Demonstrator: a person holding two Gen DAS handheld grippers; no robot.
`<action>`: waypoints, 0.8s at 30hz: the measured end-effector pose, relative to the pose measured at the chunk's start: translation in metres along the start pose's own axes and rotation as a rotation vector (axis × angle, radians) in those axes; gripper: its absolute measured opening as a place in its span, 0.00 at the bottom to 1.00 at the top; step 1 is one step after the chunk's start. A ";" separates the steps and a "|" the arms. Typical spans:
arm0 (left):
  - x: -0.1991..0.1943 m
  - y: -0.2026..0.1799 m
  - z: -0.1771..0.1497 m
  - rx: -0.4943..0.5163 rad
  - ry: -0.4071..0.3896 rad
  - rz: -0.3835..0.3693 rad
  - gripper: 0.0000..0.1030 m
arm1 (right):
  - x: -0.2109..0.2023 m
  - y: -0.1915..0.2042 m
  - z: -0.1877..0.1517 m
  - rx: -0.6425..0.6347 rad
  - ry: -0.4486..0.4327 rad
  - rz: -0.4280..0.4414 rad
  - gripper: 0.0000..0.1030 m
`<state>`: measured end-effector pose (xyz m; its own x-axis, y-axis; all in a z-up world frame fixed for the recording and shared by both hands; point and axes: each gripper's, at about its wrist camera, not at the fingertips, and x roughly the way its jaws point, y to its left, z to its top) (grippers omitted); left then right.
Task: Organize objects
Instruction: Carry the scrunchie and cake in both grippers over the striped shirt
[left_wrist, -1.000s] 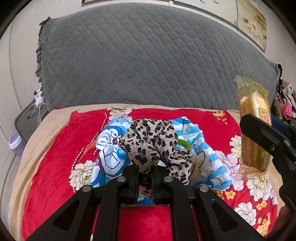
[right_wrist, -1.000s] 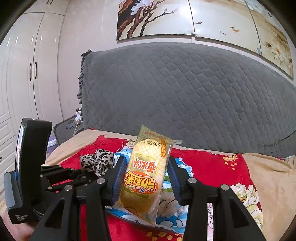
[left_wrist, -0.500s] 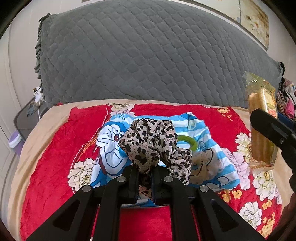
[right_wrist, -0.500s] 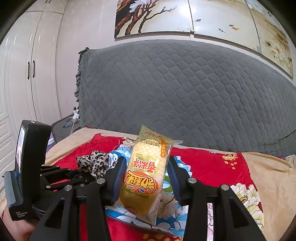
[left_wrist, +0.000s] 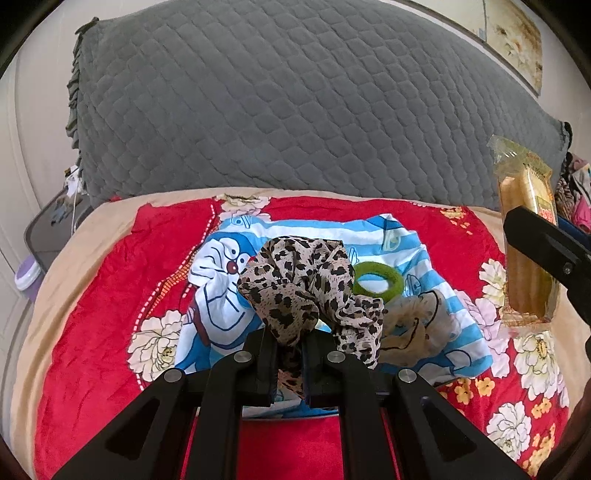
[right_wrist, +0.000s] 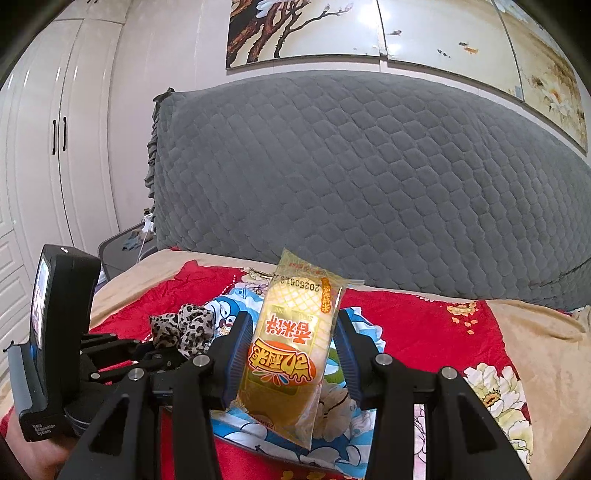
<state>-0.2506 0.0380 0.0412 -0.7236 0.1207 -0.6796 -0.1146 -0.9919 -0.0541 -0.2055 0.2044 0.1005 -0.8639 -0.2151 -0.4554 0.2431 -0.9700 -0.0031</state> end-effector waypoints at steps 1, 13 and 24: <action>0.002 0.000 0.000 0.001 0.003 0.000 0.09 | 0.002 -0.001 0.000 0.001 0.002 -0.002 0.44; 0.031 0.004 0.004 -0.017 0.040 -0.012 0.09 | 0.030 -0.010 0.000 -0.009 0.039 -0.013 0.44; 0.070 -0.012 -0.004 0.027 0.111 -0.019 0.09 | 0.099 -0.011 -0.014 -0.044 0.182 -0.007 0.44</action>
<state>-0.2972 0.0581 -0.0091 -0.6413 0.1326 -0.7558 -0.1470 -0.9879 -0.0486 -0.2874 0.1955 0.0434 -0.7728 -0.1800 -0.6086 0.2597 -0.9647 -0.0443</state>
